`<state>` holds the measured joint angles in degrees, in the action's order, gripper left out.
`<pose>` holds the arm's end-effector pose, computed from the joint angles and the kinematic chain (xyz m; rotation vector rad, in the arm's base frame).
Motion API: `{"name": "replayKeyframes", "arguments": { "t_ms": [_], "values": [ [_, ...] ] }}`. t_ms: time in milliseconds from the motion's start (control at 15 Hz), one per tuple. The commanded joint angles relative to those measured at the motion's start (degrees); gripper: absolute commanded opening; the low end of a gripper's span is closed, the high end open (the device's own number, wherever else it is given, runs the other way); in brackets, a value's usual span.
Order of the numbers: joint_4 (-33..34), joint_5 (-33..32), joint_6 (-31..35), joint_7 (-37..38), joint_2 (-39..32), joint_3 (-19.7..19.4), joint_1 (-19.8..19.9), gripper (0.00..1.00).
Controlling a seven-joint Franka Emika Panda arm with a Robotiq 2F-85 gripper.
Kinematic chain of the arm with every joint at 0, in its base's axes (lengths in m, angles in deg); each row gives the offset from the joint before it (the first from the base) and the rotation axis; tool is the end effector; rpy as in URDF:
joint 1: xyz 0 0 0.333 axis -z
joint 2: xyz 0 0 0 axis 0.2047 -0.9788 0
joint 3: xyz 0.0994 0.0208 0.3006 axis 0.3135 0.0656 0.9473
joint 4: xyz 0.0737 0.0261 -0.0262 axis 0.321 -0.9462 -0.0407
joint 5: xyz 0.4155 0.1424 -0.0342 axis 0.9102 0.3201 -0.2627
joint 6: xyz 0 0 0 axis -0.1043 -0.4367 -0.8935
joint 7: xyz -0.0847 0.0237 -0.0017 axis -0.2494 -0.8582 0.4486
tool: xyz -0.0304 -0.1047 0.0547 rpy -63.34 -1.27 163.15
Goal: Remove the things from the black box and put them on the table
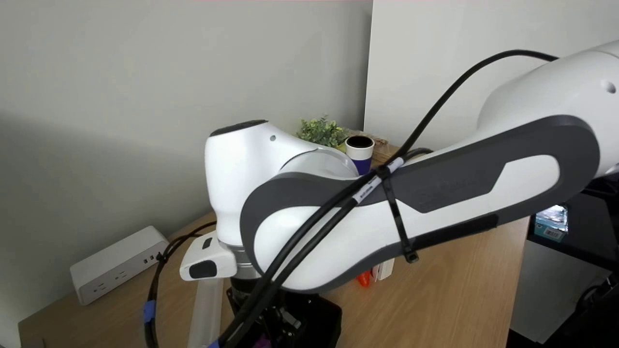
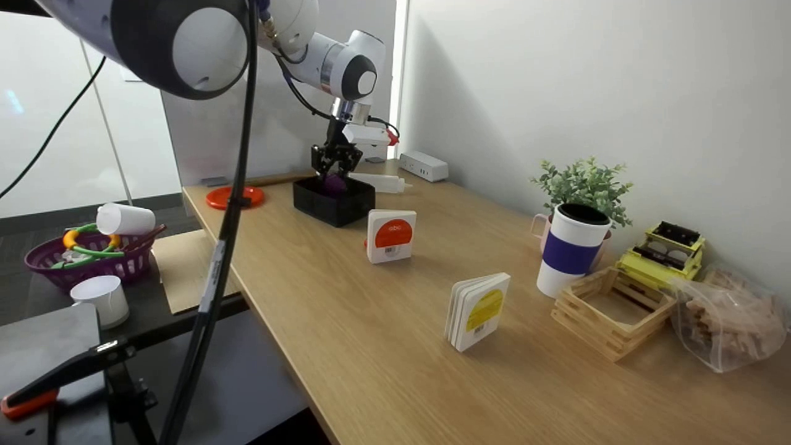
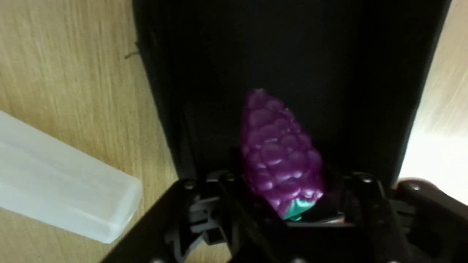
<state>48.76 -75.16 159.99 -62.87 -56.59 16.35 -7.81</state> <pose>0.7271 0.4265 0.1401 -1.9486 -2.1472 -0.0481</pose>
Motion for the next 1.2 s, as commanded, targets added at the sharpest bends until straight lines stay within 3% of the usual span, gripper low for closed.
{"name": "replayKeyframes", "arguments": {
  "t_ms": [0,267,800,1133],
  "values": [
    [-2.96,-1.98,2.53,3.78,3.29,-1.7,-0.01,0.28],
    [-3.48,-4.49,3.94,8.32,4.88,-2.91,0.11,0.28],
    [-6.88,-9.94,9.51,25.51,8.91,-8.74,0.64,0.28],
    [-10.98,-9.43,13.29,36.83,9.78,-11.62,2.34,0.28]
  ]
}}
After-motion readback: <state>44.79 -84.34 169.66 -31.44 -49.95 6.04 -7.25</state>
